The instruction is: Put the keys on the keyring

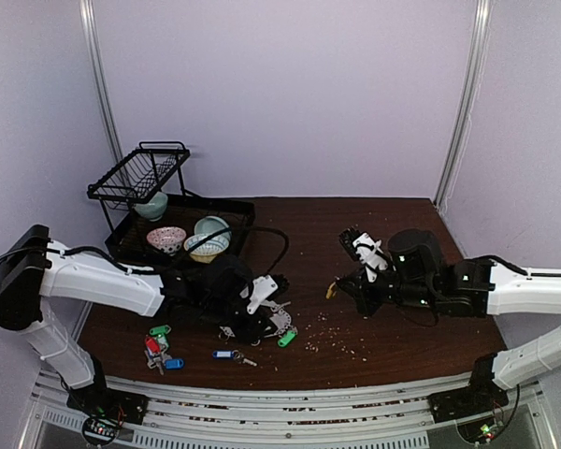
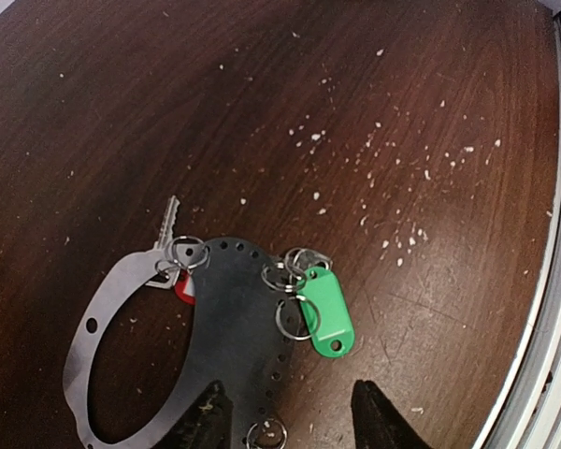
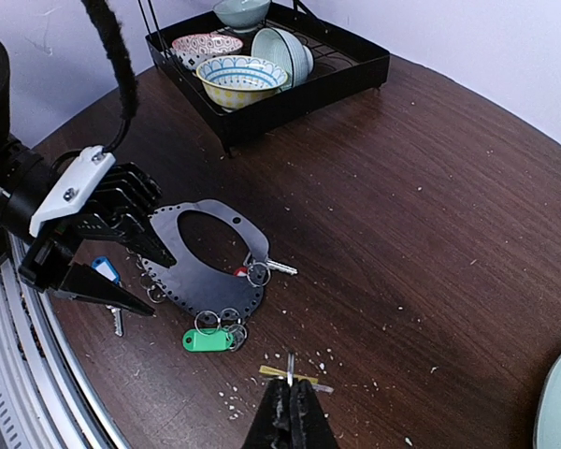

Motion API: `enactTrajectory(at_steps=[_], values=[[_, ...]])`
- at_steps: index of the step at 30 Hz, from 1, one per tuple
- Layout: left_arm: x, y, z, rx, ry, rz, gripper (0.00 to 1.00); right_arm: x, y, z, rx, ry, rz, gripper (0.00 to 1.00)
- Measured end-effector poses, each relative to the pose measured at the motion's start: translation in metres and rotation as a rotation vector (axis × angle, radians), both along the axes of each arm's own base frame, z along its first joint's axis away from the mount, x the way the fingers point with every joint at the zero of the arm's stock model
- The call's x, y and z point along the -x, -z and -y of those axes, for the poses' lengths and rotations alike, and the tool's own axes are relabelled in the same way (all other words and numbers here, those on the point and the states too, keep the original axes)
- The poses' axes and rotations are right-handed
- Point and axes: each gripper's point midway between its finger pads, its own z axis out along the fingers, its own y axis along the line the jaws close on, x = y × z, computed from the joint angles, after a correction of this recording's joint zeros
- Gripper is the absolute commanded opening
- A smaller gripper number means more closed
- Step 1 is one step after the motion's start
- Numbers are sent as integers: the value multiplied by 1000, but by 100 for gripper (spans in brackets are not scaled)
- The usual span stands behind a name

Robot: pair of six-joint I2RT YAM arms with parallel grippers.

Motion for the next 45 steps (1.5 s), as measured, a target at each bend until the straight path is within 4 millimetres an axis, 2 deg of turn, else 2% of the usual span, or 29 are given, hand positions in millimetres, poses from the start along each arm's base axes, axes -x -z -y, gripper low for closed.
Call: enactTrajectory(at_steps=[5, 11, 19, 25, 33, 45], values=[[0, 15, -8, -107, 30, -20, 48, -3, 9, 3, 21, -6, -11, 0], [-5, 36, -31, -251, 23, -26, 55, -4, 24, 5, 45, -22, -38, 0], [-19, 59, -13, -314, 90, -7, 62, -3, 32, 3, 61, -45, -55, 0], [-30, 57, -5, -300, 110, -6, 62, -2, 35, 4, 60, -49, -60, 0], [-44, 63, -19, -326, 77, -42, 59, 0, 35, 3, 56, -60, -65, 0], [-66, 59, -29, -338, -12, -4, 52, 0, 35, 2, 55, -63, -67, 0]])
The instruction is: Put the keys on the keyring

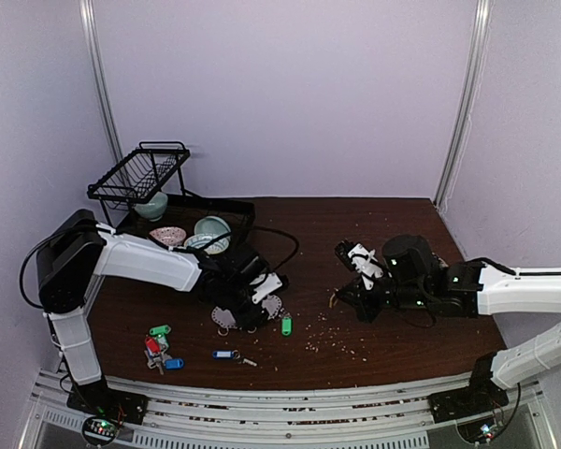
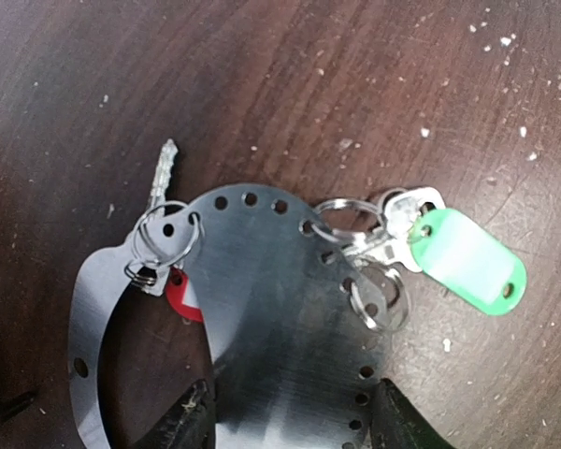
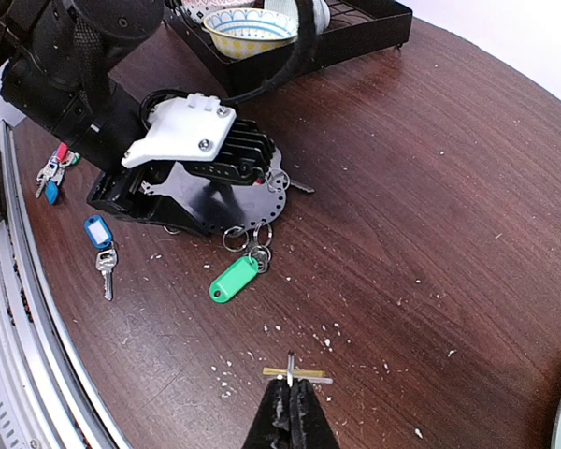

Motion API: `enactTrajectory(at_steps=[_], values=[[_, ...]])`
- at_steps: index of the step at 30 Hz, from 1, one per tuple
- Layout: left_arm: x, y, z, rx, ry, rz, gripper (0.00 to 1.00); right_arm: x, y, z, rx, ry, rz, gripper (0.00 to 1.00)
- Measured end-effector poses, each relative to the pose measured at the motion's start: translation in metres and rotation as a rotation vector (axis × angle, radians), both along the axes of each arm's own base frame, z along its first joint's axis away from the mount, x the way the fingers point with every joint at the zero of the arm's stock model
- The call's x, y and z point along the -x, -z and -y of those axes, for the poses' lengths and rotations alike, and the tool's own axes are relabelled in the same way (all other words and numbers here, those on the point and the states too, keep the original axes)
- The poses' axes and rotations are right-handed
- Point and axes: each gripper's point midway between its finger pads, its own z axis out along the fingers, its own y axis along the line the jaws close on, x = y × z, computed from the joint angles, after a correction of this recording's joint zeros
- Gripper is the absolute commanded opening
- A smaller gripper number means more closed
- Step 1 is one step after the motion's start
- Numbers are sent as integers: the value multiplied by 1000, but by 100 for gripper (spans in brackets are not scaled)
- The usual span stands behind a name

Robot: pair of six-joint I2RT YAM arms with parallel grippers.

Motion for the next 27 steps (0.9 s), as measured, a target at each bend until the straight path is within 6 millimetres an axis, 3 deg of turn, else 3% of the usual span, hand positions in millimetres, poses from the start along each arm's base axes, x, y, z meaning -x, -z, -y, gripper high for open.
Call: enactTrajectory(at_steps=[3, 8, 11, 13, 16, 20, 27], values=[[8, -8, 3, 46, 53, -1, 45, 0, 0, 0, -1, -1, -1, 0], [47, -41, 27, 143, 364, 16, 34, 2, 0, -1, -4, -9, -5, 0], [57, -50, 35, 155, 495, 57, 21, 2, 0, -1, -6, -12, -7, 0], [52, -49, 38, 135, 526, 78, 17, 3, -1, -1, -9, -13, -6, 0], [34, -42, 41, 108, 512, 105, 18, 4, -5, 0, -22, -14, 1, 0], [26, -36, 36, 94, 491, 106, 20, 7, -10, 4, -37, -14, 10, 0], [18, -55, 38, 150, 387, 128, 23, 13, -14, 1, -60, -47, 0, 0]])
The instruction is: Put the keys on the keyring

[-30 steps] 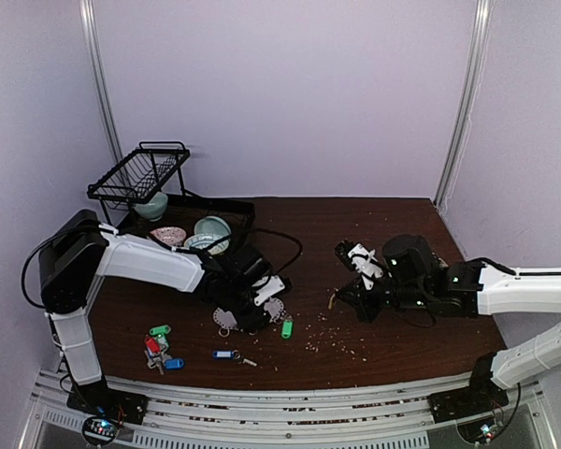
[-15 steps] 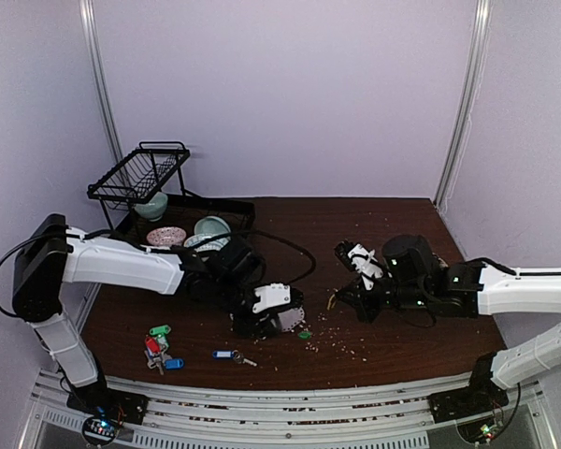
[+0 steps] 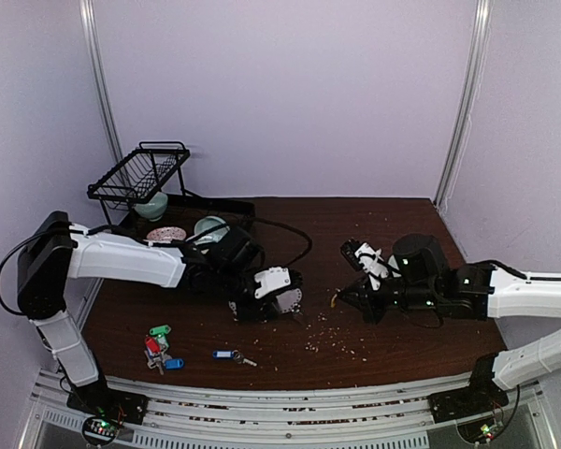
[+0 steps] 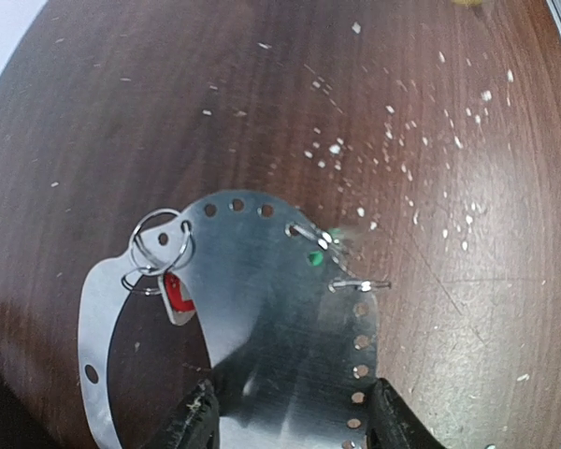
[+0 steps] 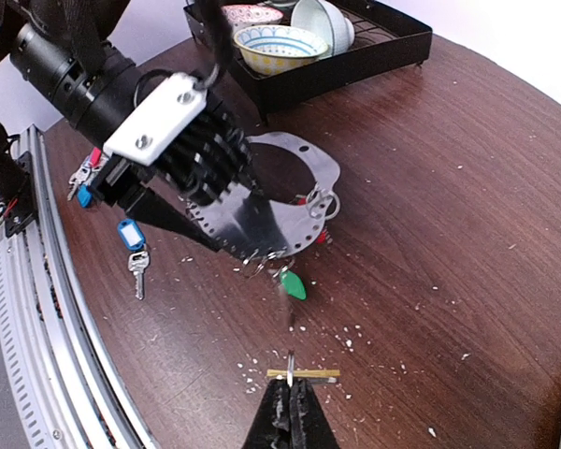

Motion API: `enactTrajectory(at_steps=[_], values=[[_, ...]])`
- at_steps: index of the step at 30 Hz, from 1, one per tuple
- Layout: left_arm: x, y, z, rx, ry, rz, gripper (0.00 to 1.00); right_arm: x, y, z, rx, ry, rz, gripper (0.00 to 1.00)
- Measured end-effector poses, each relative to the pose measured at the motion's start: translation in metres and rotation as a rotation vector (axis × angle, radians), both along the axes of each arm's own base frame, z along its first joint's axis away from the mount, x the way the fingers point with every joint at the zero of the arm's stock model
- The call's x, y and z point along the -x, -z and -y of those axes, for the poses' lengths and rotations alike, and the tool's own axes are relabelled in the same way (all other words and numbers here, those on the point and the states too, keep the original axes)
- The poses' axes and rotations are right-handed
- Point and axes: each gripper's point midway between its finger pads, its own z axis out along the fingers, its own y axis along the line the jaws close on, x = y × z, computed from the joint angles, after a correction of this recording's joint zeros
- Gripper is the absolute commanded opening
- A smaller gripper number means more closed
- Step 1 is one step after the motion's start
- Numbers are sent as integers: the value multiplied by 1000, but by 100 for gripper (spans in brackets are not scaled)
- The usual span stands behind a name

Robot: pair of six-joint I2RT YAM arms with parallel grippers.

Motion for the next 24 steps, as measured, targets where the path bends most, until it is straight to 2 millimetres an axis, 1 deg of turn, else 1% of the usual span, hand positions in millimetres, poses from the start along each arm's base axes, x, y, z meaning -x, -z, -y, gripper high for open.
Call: enactTrajectory(at_steps=[6, 8, 9, 10, 14, 15, 17, 19, 20, 21, 24], values=[[1, -35, -5, 95, -120, -32, 24, 12, 1, -8, -25, -70, -37, 0], [1, -38, -6, 113, -170, -64, 25, 13, 3, -9, -24, -81, -46, 0], [1, -35, -9, 105, -210, -84, 26, 14, 5, -10, -20, -84, -53, 0], [0, -28, -15, 83, -274, -113, 26, 14, 8, -11, -13, -87, -61, 0], [-1, 15, -47, -48, -501, -196, 29, 15, 15, -13, 7, -94, -84, 0], [2, 26, -54, -74, -540, -219, 30, 15, 14, -13, 6, -95, -86, 0], [10, 42, -69, -118, -593, -253, 33, 15, 13, -14, 1, -101, -87, 0], [14, 47, -74, -135, -602, -261, 37, 16, 12, -15, -3, -106, -88, 0], [15, 47, -73, -134, -596, -258, 41, 16, 12, -15, -4, -107, -88, 0], [16, 45, -70, -126, -576, -255, 43, 16, 12, -15, -3, -107, -89, 0], [20, 31, -50, -68, -460, -234, 45, 16, 12, -15, -2, -108, -91, 0]])
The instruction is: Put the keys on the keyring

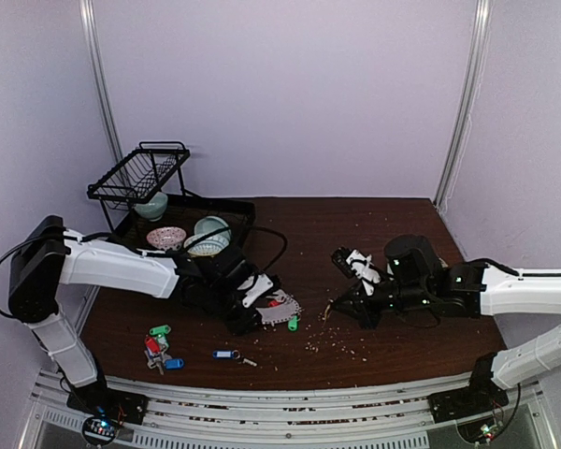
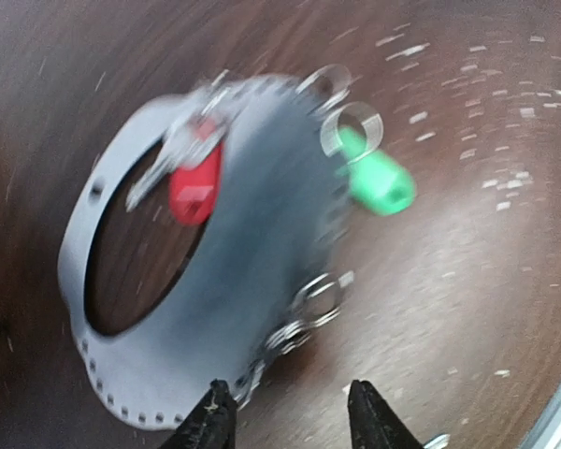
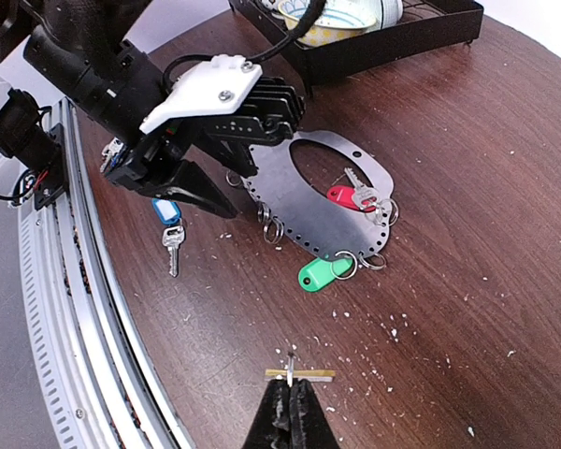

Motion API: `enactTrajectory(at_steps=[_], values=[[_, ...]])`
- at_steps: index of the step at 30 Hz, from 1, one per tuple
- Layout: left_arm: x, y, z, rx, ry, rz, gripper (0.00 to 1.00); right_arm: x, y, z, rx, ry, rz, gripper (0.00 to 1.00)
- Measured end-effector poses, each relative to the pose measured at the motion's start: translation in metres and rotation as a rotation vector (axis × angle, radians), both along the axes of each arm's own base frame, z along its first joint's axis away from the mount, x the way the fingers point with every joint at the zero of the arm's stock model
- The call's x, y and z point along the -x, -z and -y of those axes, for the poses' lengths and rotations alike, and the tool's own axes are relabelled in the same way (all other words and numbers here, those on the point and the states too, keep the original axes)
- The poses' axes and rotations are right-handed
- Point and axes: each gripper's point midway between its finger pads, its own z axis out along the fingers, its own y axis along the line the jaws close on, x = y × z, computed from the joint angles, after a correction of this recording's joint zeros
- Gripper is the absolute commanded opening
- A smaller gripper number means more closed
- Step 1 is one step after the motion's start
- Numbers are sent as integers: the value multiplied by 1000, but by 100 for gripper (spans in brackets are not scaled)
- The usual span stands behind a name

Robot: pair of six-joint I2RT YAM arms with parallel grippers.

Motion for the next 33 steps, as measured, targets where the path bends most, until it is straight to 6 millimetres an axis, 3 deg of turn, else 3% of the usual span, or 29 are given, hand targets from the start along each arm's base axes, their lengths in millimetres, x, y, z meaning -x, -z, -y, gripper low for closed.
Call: enactTrajectory(at_steps=[3, 6, 9, 11, 15, 23, 33], values=[[6, -15, 27, 54, 141, 55, 44, 0, 0, 1, 3, 2, -3, 0], [7, -26, 59, 99, 263, 106, 35, -1, -4, 3, -3, 16, 9, 0], [-2, -26, 89, 123, 366, 156, 27, -4, -13, 9, -14, 47, 31, 0], [-5, -19, 97, 118, 425, 177, 27, -7, -16, 13, -17, 70, 39, 0], [-8, -3, 101, 95, 541, 170, 27, -17, -14, 23, -3, 124, 37, 0], [-39, -2, 101, 85, 612, 176, 27, -19, -2, 31, 23, 144, 18, 0], [-30, 16, 101, 51, 685, 123, 22, -20, -2, 32, 24, 146, 19, 0]])
